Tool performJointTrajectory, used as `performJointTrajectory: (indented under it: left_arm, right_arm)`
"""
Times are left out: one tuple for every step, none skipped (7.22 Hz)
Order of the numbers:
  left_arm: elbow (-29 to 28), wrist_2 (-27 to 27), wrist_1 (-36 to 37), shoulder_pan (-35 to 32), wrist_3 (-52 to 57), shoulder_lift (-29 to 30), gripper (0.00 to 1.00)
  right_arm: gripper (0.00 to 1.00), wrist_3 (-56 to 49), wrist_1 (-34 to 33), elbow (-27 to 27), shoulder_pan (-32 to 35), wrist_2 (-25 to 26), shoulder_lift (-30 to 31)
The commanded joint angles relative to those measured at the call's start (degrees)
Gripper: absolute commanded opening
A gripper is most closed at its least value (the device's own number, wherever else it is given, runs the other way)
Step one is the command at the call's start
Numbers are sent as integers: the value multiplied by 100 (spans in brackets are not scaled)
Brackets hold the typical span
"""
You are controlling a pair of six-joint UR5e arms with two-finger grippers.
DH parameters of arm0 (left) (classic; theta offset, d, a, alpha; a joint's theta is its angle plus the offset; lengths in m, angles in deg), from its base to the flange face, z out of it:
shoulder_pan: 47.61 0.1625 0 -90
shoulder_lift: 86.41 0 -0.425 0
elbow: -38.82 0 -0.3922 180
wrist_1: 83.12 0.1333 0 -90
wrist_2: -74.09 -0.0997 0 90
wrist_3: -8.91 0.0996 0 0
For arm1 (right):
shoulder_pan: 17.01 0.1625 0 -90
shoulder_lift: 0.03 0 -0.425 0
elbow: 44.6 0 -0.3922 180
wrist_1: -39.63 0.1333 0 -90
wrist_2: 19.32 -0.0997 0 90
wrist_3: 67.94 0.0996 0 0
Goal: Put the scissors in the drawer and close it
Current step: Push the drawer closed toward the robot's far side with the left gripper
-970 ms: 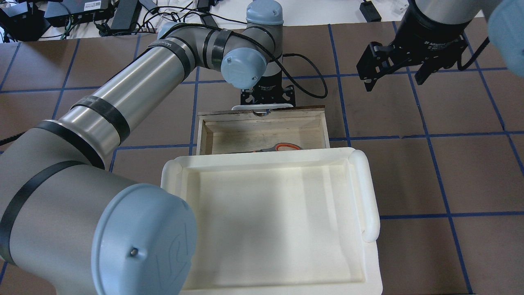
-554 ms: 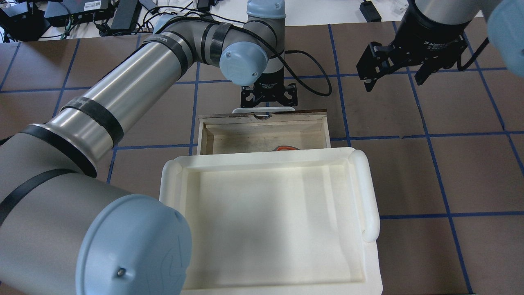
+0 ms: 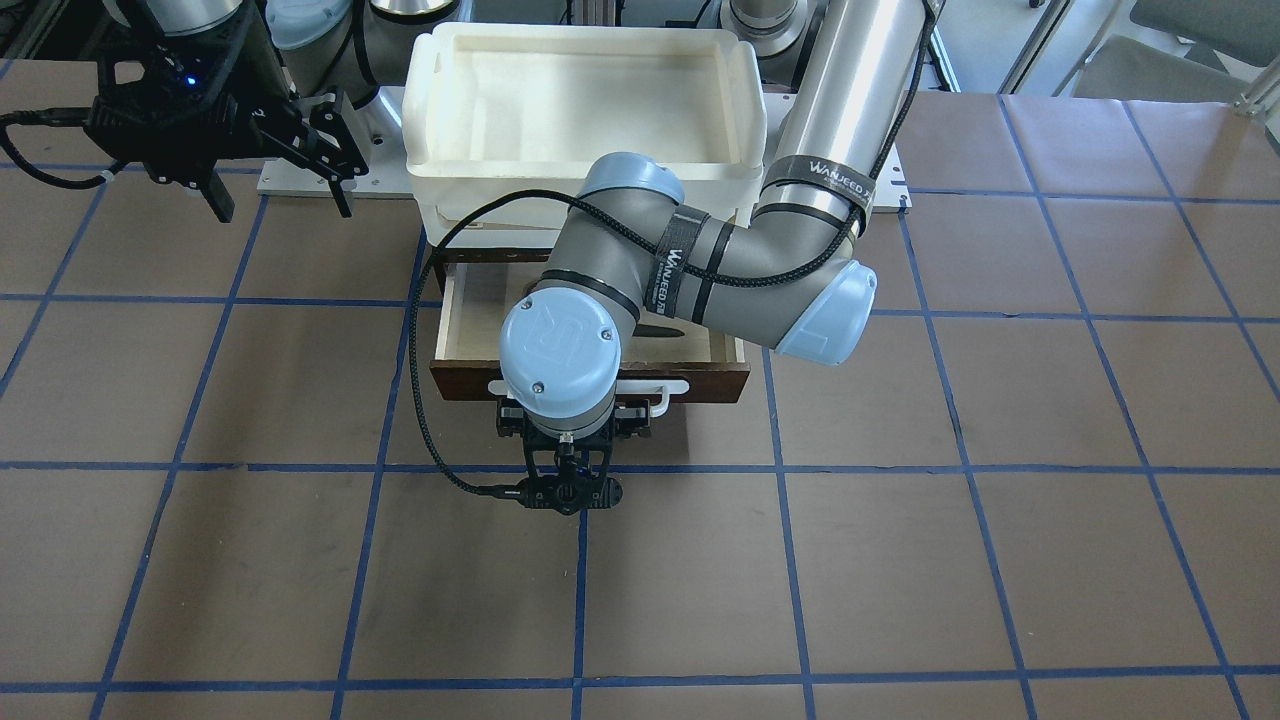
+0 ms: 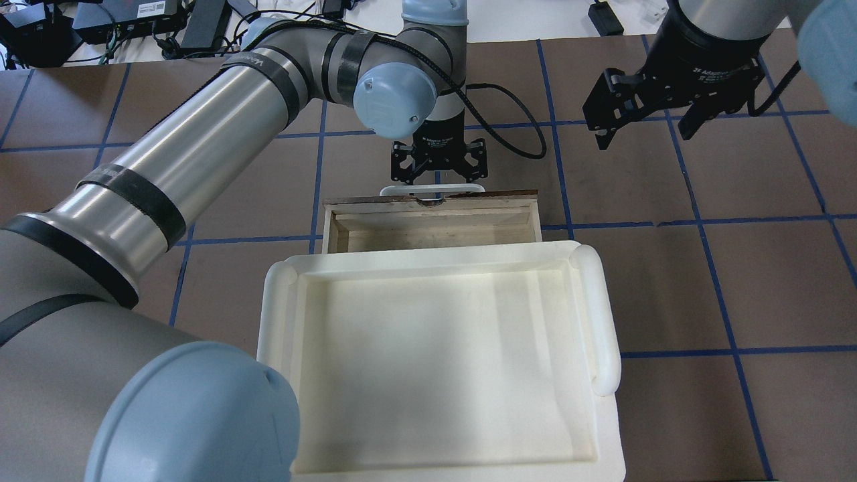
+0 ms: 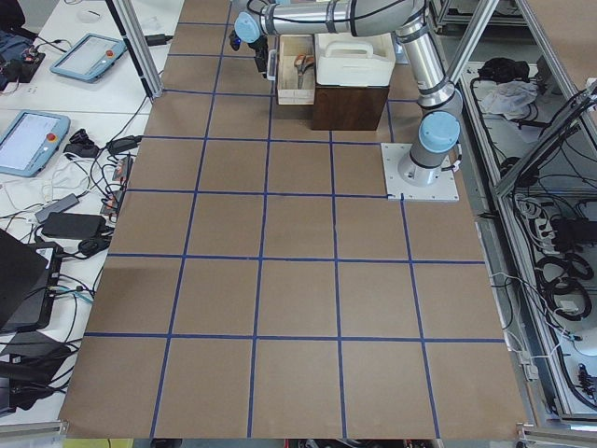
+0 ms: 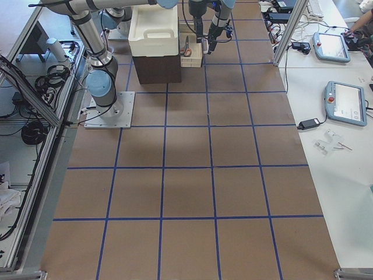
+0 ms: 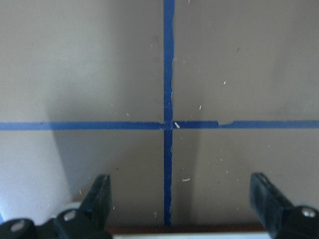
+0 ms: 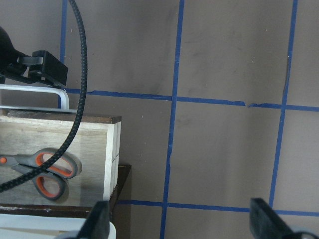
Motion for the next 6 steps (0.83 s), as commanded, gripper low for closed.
performJointTrajectory:
  left_arm:
    - [426, 66, -26, -16, 9, -274, 100]
    - [681, 75, -26, -25, 9, -433, 100]
    - [910, 57, -34, -130, 9, -573, 100]
    - [1095, 31, -35, -218, 0, -714, 100]
    - [1236, 31, -87, -236, 0, -837, 100]
    - [1324, 48, -305, -332, 0, -986, 100]
  right_arm:
    - [100, 2, 1, 0, 0, -1, 1]
    - [100, 2, 1, 9, 0, -1, 1]
    - [100, 2, 1, 0, 0, -1, 1]
    - [100, 2, 1, 9, 0, -1, 1]
    - [100, -6, 1, 9, 0, 8, 1]
    - [100, -6, 1, 0, 0, -1, 1]
